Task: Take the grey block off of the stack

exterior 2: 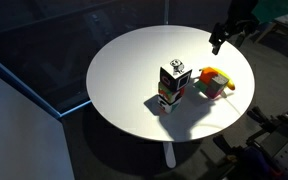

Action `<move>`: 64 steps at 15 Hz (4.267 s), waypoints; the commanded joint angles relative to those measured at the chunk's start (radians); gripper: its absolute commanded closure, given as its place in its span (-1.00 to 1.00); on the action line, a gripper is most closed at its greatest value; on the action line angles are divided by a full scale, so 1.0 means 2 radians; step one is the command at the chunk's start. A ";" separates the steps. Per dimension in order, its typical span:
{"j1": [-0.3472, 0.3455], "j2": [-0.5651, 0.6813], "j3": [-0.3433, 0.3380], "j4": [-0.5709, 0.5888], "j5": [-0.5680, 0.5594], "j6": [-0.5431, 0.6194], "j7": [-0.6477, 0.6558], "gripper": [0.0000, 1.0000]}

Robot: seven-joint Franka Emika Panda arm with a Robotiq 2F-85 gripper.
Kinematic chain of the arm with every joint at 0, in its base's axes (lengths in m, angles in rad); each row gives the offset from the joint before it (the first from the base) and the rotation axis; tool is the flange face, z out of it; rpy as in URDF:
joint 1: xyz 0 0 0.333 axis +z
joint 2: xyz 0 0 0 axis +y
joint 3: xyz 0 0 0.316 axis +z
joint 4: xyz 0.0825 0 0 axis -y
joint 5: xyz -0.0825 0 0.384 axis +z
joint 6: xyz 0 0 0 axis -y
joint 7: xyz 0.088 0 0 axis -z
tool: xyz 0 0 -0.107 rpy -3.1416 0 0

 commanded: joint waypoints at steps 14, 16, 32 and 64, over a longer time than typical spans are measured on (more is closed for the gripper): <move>0.001 0.053 -0.019 0.006 -0.028 0.027 -0.015 -1.00; 0.001 0.053 -0.019 0.007 -0.028 0.027 -0.015 -1.00; -0.003 0.095 -0.031 -0.061 -0.033 0.171 -0.044 -1.00; -0.002 0.189 -0.046 -0.009 -0.029 0.171 -0.077 -1.00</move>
